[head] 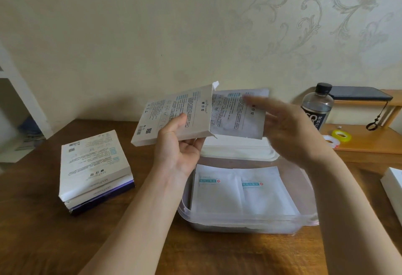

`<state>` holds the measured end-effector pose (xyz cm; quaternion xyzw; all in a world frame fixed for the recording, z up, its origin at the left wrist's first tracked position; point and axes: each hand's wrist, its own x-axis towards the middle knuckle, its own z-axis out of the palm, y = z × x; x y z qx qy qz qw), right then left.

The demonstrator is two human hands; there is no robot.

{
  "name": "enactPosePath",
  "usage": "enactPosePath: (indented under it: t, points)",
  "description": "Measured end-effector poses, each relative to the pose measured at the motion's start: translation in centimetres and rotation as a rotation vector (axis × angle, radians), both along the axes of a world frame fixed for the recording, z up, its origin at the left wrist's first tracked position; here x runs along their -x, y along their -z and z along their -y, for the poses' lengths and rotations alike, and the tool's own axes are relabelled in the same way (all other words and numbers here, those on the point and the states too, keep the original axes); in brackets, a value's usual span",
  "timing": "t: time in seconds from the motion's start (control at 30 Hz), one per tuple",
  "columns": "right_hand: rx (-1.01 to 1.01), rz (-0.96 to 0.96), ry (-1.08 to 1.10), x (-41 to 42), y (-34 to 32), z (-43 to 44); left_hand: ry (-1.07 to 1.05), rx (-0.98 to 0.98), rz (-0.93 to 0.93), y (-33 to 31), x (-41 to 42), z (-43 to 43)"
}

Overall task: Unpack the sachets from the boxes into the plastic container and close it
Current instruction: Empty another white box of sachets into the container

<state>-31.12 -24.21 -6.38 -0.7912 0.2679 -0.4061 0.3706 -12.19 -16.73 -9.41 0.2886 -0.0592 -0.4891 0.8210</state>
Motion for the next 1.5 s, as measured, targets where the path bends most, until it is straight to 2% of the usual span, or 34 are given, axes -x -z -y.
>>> enactPosePath:
  t: [0.07, 0.2, 0.37, 0.5, 0.7, 0.87, 1.03, 1.1, 1.2, 1.37, 1.5]
  points:
    - [0.208, -0.101, 0.132, 0.0, 0.2, 0.1, 0.001, -0.008, 0.005, 0.1, -0.1, 0.0]
    - [0.286, 0.063, 0.147, 0.3, 0.0, 0.4, -0.01, -0.034, -0.002, 0.3, -0.1, 0.1]
    - [0.106, 0.254, 0.162, 1.3, -0.8, 0.1, -0.064, -0.015, 0.047, 0.5, -0.4, 0.0]
    - [-0.141, 0.283, 0.137, 1.9, -1.0, 0.4, -0.065, -0.045, 0.08, 0.6, -0.1, 0.0]
    - [-0.25, 0.114, 0.181, 4.4, -1.1, 0.8, -0.03, -0.041, 0.099, 0.8, 0.4, 0.2]
    - [-0.357, -0.232, 0.078, 4.5, 0.0, 1.9, 0.009, -0.03, 0.121, 1.0, 1.3, 0.4]
    - [-0.572, -0.455, -0.034, 3.1, 0.3, 3.1, 0.062, -0.02, 0.145, 1.2, 1.7, 0.4]
    - [-0.469, -0.651, 0.019, 2.7, 0.7, 3.6, 0.068, -0.02, 0.15, 1.2, 1.8, 0.3]
    - [-0.089, -0.981, 0.134, 2.0, 0.7, 3.3, 0.077, -0.025, 0.163, 1.2, 1.9, 0.2]
    - [0.336, -1.246, 0.193, 0.6, 1.7, 1.1, 0.089, -0.04, 0.146, 1.2, 1.8, 0.3]
    - [0.539, -1.38, 0.304, 0.1, 2.8, -1.2, 0.094, -0.042, 0.14, 1.2, 1.6, 0.4]
